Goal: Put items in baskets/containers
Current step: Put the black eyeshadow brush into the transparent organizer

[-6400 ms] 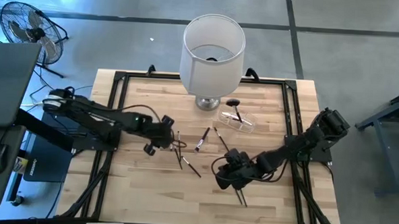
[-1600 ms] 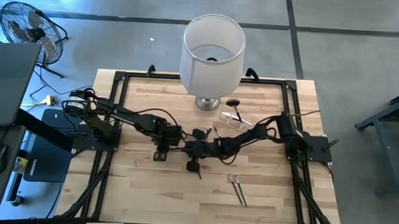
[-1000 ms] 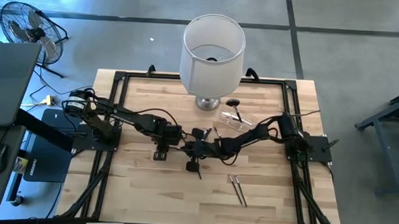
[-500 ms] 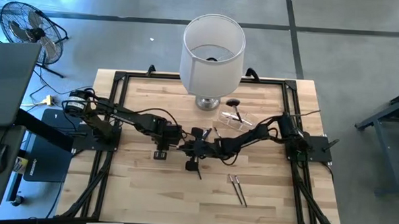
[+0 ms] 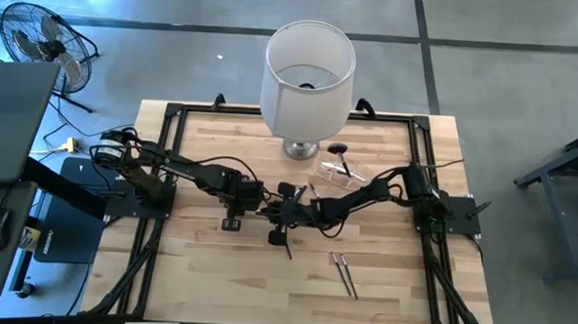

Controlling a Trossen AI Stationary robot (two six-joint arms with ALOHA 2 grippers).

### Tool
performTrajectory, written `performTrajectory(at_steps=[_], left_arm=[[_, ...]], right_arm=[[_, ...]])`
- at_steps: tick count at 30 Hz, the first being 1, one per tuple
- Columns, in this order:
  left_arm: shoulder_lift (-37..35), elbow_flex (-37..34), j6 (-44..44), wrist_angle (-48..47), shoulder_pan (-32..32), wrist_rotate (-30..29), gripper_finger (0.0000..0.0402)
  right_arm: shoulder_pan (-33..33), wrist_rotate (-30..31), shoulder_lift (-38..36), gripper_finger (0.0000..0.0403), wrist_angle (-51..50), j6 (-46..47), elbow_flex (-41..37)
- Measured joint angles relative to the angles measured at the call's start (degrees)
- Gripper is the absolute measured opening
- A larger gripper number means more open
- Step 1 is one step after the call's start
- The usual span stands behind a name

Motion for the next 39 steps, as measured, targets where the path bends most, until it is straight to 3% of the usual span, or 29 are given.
performTrajectory(at_steps=[4,10,15,19,26,30,34,39], left_arm=[[0.00,0.00,0.35,-0.21,0.00,-0.67,0.0010],[0.00,0.00,2.36,-0.32,0.00,-1.29,0.0010],[0.00,0.00,2.96,-0.34,-0.02,-1.25,0.0010],[0.00,-0.02,5.77,0.06,-0.02,-0.48,0.0012],[0.02,0.37,10.28,0.13,-0.02,0.26,0.0013],[0.07,1.88,9.21,1.35,-0.37,0.12,0.0012],[0.07,3.85,5.18,5.75,-2.59,-3.68,0.0010],[0.07,5.16,-2.33,21.17,-8.08,-9.67,0.0010]], right_arm=[[0.12,0.41,-1.74,0.0035,-2.04,0.03,0.00],[0.73,2.44,-8.73,0.0092,-17.60,1.27,0.00],[2.72,3.22,-17.10,0.0106,-36.68,16.99,0.00],[6.44,4.37,-23.59,0.0086,-50.72,33.60,0.00],[17.87,7.82,-31.77,0.0010,-68.06,53.70,-0.04],[24.44,13.00,-34.22,0.0011,-74.29,63.29,-1.49],[29.63,15.98,-35.64,0.0004,-76.02,70.15,-5.53],[34.42,16.60,-39.66,0.0003,-68.39,73.89,-14.88]])
